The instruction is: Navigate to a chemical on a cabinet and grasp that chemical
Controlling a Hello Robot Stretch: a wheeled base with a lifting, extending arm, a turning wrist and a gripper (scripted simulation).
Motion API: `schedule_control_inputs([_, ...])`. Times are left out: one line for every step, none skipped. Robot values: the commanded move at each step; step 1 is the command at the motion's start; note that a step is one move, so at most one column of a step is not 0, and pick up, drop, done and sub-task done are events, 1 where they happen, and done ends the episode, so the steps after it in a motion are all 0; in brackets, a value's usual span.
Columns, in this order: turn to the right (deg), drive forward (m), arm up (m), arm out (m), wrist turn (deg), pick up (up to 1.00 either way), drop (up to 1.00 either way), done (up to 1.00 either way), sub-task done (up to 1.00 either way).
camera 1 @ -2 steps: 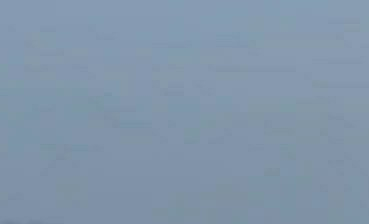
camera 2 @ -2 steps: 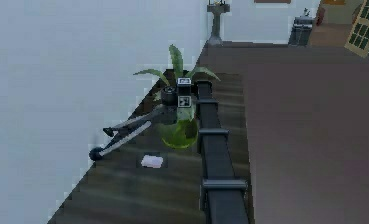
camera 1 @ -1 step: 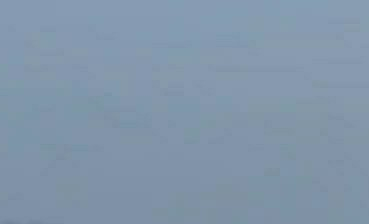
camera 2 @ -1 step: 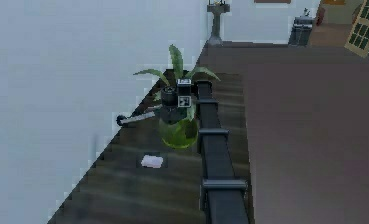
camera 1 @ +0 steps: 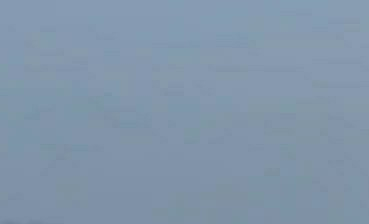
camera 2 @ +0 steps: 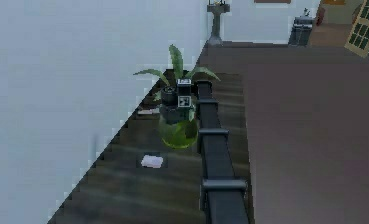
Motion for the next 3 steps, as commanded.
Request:
schedule_control_inputs([0.0, 0.0, -0.3, 0.0, 0.0, 0.0, 0.0, 0.0, 0.0])
schedule_control_inputs([0.0, 0.0, 0.0, 0.0, 0.0, 1.0, 0.0, 0.0, 0.0])
schedule_control_inputs([0.0, 0.0, 0.1, 0.0, 0.0, 0.0, 0.0, 0.0, 0.0])
